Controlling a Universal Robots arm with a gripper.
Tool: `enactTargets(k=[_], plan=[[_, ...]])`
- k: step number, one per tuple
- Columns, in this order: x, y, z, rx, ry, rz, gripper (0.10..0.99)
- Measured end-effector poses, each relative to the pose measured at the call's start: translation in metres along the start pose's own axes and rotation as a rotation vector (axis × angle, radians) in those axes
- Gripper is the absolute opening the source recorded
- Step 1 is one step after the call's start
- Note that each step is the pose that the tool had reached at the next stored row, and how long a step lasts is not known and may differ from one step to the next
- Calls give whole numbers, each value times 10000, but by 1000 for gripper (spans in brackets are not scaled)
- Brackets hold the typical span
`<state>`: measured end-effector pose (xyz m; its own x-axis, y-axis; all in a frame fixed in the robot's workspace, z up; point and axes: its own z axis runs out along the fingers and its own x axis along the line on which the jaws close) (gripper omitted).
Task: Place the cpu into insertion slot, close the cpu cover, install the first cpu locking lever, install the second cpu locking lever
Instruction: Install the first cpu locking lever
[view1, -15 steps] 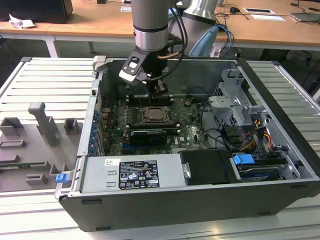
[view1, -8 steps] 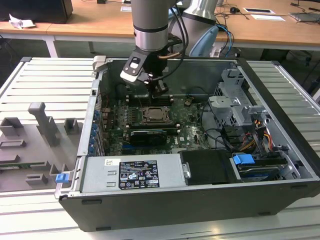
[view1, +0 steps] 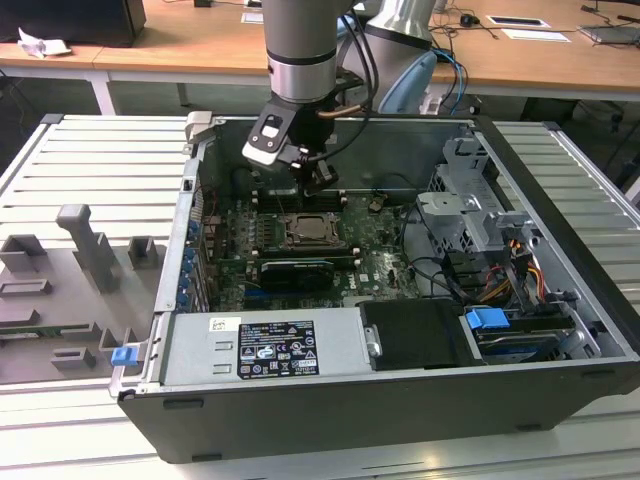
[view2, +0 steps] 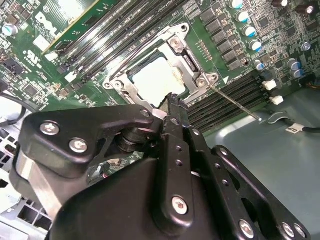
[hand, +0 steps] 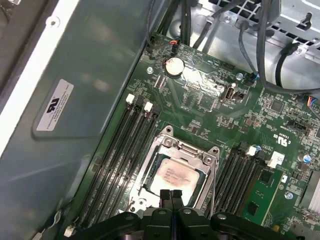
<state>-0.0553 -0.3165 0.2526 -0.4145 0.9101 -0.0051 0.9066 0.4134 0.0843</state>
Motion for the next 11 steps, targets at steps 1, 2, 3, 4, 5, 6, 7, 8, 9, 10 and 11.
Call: enactTargets(k=[1, 2, 3, 4, 5, 6, 7, 8, 9, 10, 11], plan=[[0, 0, 0, -1, 4, -38, 106], [0, 0, 0, -1, 11, -123, 106], [0, 0, 0, -2, 17, -193, 106], [0, 0, 0, -2, 21, -237, 106], [0, 0, 0, -2, 24, -283, 106], [0, 0, 0, -2, 28, -325, 106], [0, 0, 0, -3, 33, -382, 106], [0, 0, 0, -3, 39, -450, 106], [0, 0, 0, -3, 42, -496, 106], [0, 0, 0, -4, 46, -539, 106], [0, 0, 0, -3, 50, -584, 106]])
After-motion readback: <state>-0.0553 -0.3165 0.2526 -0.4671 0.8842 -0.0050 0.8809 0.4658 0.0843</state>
